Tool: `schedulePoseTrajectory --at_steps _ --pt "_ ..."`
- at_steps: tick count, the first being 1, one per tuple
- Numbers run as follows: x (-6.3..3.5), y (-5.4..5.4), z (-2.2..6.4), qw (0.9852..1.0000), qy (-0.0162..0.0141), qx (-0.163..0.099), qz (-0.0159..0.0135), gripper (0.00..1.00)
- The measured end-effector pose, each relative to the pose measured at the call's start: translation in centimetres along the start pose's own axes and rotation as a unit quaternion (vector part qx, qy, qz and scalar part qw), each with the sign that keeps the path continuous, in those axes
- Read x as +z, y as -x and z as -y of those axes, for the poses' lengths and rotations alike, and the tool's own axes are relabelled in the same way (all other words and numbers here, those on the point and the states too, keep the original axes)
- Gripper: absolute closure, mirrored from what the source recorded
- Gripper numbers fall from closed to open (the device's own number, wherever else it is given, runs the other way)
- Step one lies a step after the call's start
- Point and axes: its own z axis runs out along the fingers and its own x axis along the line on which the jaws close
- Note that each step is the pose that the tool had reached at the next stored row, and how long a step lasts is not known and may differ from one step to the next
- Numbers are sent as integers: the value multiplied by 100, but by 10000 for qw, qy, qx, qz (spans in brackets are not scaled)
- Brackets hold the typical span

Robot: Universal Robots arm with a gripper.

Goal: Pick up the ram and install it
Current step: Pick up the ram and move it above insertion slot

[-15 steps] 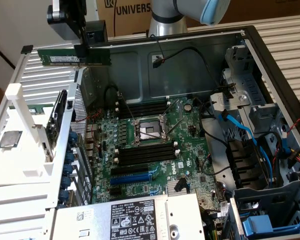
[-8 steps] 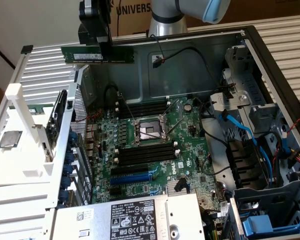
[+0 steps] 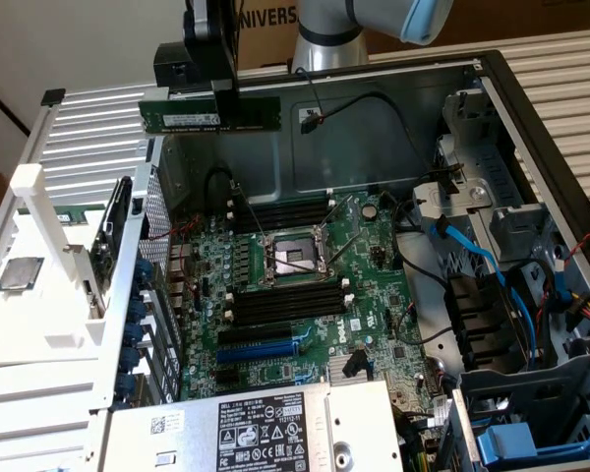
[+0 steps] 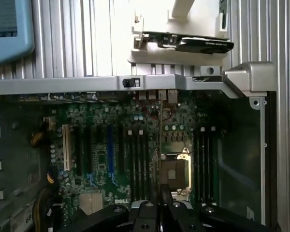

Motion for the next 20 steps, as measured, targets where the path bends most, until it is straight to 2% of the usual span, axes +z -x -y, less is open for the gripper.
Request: schedulePoseTrajectory --at_steps 2,3,4,5,12,18,19,20 --pt "24 1 36 10000 0 -49 -30 87" --pt "60 3 91 9999 -1 -118 -77 87" --pt "72 4 109 9999 -1 -138 -93 87" --pt "98 5 154 9998 -3 -174 -125 87" --pt "197 12 348 9993 -5 -266 -246 87" --pt "257 27 603 9992 -2 -315 -250 87" --pt "283 29 653 9991 0 -335 -244 87" --pt "292 29 657 9991 0 -341 -231 87"
